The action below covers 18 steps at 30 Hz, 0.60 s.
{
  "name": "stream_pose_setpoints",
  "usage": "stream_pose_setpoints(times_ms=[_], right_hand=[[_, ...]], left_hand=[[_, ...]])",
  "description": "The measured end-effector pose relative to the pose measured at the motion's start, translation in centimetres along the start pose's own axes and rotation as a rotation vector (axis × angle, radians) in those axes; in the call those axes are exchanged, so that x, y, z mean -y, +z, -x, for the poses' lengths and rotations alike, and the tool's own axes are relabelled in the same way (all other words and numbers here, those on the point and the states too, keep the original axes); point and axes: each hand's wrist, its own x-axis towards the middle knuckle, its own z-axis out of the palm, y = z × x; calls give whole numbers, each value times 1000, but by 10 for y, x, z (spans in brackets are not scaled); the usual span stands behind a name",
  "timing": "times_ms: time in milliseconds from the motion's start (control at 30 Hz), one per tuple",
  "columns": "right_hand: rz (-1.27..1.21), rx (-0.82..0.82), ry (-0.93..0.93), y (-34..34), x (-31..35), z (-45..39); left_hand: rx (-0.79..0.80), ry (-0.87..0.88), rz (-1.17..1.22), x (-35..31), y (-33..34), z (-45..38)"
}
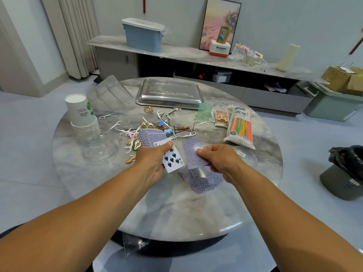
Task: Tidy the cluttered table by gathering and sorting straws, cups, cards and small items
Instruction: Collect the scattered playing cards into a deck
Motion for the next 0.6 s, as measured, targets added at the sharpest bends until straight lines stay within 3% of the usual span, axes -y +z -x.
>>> stream_pose_setpoints(times_ms=[67,200,267,333,433,533,600], right_hand=[[172,-64,9,-12,-9,-6],[751,-235,-36,-15,-31,-7],[592,-315,-149,-6,-22,-2],[136,-107,-64,6,-6,1],[-9,227,84,20,4,10],[-47,137,39,23,2,10],[38,-83,-87,16,2,6]], left_hand=[[-41,1,37,-4,-4,-5],[59,-84,22,-6,-6,-4],[98,-125,14,-4,-4,-1],[133,-147,24,-2,-2,2],[164,-120,-15,0,2,4],[144,-101,-35,1,-1,3],[152,-114,-4,-1,-3,5]])
